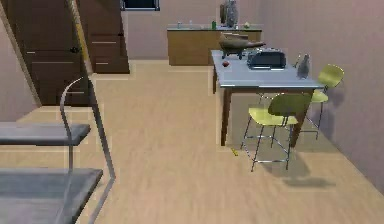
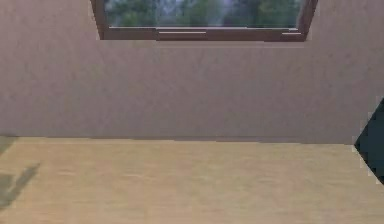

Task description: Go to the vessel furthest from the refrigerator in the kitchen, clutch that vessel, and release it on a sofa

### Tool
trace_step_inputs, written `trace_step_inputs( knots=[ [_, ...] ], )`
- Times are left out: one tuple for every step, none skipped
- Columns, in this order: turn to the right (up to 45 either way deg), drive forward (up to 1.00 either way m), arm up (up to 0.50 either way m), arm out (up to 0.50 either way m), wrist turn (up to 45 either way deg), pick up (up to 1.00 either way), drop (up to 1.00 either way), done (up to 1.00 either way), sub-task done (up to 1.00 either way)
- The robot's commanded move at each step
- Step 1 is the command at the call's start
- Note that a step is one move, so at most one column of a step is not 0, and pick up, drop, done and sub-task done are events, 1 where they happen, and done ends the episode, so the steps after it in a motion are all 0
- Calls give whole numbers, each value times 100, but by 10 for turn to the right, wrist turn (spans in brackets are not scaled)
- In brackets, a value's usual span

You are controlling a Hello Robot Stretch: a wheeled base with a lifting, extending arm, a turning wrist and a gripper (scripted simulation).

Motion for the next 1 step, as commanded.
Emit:
trace_step_inputs(
  knots=[
    [0, 100, 0, 0, 0, 0, 0, 0, 0]
  ],
)
